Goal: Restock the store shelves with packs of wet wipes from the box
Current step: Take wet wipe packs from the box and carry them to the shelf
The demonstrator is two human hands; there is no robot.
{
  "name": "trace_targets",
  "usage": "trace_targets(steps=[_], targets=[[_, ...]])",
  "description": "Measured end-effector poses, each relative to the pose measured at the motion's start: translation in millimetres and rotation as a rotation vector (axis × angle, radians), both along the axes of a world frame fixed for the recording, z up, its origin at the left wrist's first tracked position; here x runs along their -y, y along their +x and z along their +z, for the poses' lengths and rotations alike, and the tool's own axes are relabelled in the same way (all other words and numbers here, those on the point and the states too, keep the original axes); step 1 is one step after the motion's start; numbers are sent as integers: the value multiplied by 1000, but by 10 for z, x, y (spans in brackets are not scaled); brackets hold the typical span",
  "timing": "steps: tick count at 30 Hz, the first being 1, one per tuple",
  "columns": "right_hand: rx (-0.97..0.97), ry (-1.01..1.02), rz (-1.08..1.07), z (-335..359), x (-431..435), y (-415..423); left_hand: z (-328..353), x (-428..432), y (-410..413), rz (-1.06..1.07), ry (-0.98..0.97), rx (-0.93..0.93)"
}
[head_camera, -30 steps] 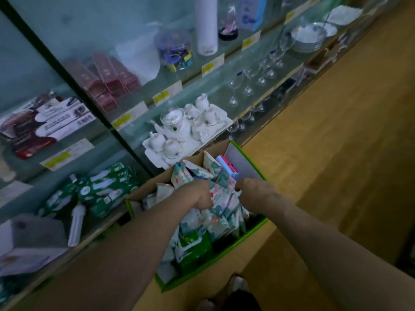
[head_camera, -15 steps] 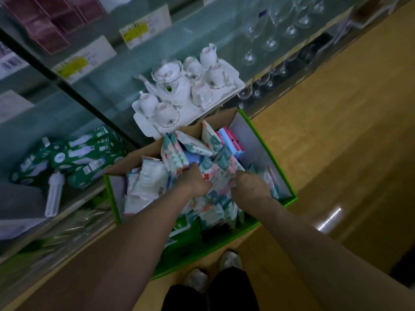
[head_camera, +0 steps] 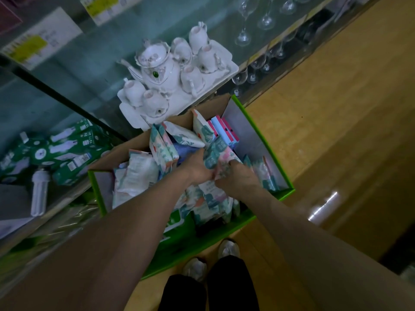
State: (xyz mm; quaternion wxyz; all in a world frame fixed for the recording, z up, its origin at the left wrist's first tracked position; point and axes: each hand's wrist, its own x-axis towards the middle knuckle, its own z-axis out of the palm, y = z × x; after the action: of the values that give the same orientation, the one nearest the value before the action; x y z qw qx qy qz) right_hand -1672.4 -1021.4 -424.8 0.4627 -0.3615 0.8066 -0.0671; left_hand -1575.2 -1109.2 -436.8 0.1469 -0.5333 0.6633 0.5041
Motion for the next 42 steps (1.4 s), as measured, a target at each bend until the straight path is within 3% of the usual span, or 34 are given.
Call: trace_targets(steps=[6, 11, 17, 22, 36, 42], targets=[[73, -28, -25, -41, 8, -14, 1, 19, 82, -43, 74, 5], [245, -131, -313, -30, 1, -37, -31, 35, 148, 42, 125, -11], [293, -202, -627, 34, -18, -16, 23, 66, 287, 256, 190, 36], [471, -109, -636, 192, 3, 59, 151, 66, 236, 372, 233, 34], [474, -155, -809, 579, -142, 178, 623, 27, 308, 428, 294, -144], [483, -179, -837, 826, -223, 251, 932, -47, 254, 335, 228, -176]])
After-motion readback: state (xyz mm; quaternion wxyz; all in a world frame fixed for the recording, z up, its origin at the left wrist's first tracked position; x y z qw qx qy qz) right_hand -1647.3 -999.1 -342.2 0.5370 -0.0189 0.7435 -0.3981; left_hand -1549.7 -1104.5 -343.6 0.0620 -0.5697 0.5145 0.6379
